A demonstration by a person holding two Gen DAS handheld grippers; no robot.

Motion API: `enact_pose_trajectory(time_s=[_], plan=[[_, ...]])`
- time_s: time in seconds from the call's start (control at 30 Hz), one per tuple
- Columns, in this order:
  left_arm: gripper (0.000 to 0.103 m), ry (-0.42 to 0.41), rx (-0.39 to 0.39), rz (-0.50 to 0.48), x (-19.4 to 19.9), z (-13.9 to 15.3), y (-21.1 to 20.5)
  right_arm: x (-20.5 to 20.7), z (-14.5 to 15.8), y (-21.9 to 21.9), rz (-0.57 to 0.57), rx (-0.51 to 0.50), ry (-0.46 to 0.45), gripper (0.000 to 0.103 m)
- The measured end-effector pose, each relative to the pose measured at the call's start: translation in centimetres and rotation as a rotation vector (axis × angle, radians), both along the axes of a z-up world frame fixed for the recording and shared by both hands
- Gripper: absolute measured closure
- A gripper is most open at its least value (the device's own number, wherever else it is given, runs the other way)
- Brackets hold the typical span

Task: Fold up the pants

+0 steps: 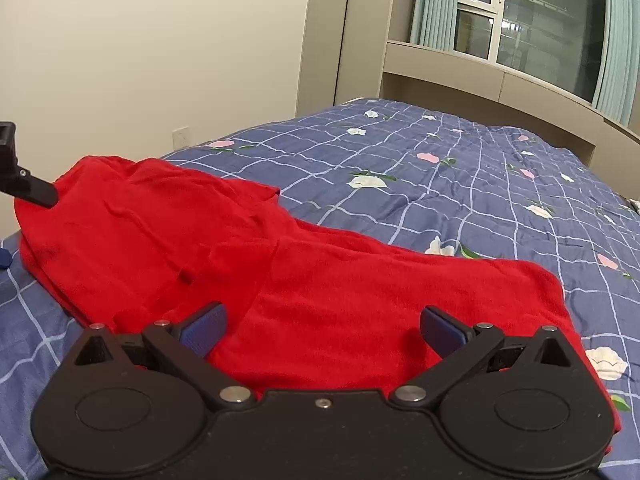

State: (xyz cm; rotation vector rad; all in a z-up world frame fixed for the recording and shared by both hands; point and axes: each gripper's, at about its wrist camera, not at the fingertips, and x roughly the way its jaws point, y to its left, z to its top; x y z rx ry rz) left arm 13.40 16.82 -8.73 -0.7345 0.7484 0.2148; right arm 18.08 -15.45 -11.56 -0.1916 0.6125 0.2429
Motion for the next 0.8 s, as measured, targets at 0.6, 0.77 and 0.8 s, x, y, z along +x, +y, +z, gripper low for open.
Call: enact_pose_trajectory(time_s=[0.6, 0.77, 0.8], plan=[[0.029, -0.089, -0.123, 0.009, -0.1, -0.6, 1.4, -1.1, -0.8, 0.7, -0.004, -0.046, -0.069, 0.000], [0.045, -0.073, -0.117, 0.011, -0.1, -0.7, 1.3, -1.1, -0.8, 0.7, -0.004, -0.047, -0.070, 0.000], [0.048, -0.071, -0.111, 0.012, -0.1, -0.7, 1.3, -1.1, -0.8, 0.7, -0.004, -0.046, -0.070, 0.000]])
